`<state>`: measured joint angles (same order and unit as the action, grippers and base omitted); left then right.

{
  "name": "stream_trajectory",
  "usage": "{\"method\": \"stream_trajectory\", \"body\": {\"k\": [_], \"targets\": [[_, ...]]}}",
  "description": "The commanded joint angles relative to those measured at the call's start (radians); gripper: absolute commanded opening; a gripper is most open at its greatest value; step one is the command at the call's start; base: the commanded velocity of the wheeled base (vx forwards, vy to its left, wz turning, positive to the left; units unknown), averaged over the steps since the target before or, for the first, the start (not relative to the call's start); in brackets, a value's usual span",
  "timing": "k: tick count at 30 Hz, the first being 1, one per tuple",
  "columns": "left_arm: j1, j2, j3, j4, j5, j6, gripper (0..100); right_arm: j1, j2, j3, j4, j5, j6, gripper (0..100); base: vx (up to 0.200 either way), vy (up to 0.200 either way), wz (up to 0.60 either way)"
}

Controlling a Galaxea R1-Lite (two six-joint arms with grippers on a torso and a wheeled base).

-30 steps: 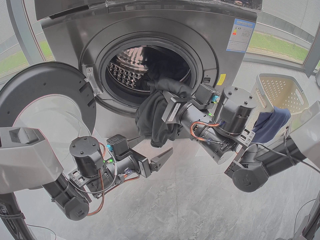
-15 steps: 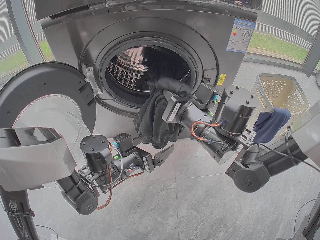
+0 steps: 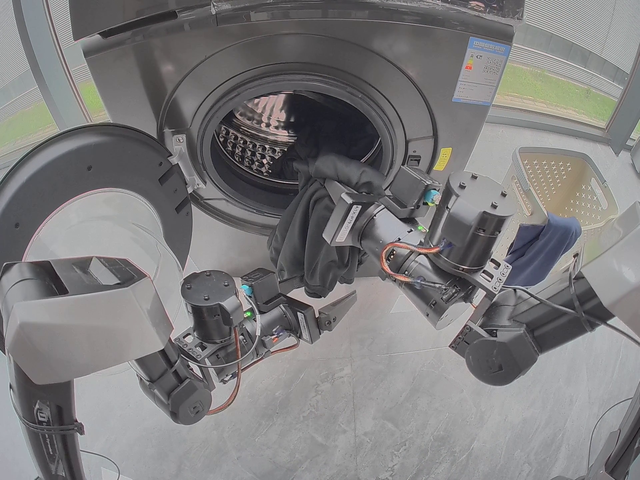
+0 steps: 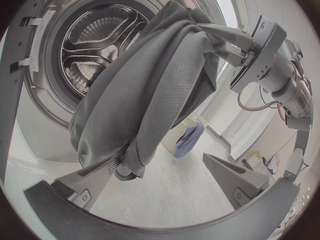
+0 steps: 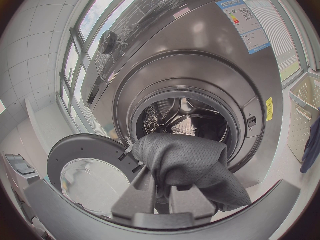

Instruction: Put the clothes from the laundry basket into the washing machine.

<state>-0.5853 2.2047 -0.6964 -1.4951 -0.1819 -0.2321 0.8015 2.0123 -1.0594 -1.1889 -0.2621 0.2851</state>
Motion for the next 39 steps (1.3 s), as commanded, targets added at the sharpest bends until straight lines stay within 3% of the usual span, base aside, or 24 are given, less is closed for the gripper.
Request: {"method": "stream_trajectory", "body": {"k": [1,14,15,22,29,35,36,39], "targets": [[-0.013,0.018,-0.014,-0.001,-0.001,-0.003,100,-0.001,0.002,0.004,-0.001,0.000,0.000,0,0.000,0.000,0.00],[-0.019,0.064,-0.091,-0.002,0.016,-0.004,100,0.001,0.003,0.006,-0.009,-0.003,0.000,0,0.000,0.000,0.00],[-0.018,0.070,-0.101,-0.004,0.018,-0.004,0,0.001,0.003,0.006,-0.009,-0.003,0.000,0,0.000,0.000,0.00],[-0.018,0.076,-0.124,-0.002,0.039,-0.003,0,-0.001,0.002,0.007,-0.009,-0.006,0.002,0,0.000,0.000,0.00],[-0.024,0.036,-0.114,-0.010,0.130,0.010,0,-0.002,0.003,0.019,-0.011,-0.006,0.002,0,0.000,0.000,0.00],[-0.079,-0.099,-0.002,-0.011,0.117,0.010,0,-0.002,0.002,0.042,-0.011,0.003,0.003,0,0.000,0.000,0.00],[-0.090,-0.117,0.018,-0.013,0.114,0.010,0,-0.001,0.002,0.048,-0.011,0.003,0.003,100,0.000,0.000,0.00],[-0.100,-0.140,0.041,-0.017,0.102,0.010,0,0.001,0.000,0.061,-0.031,0.004,0.002,100,0.000,0.000,0.00]]}}
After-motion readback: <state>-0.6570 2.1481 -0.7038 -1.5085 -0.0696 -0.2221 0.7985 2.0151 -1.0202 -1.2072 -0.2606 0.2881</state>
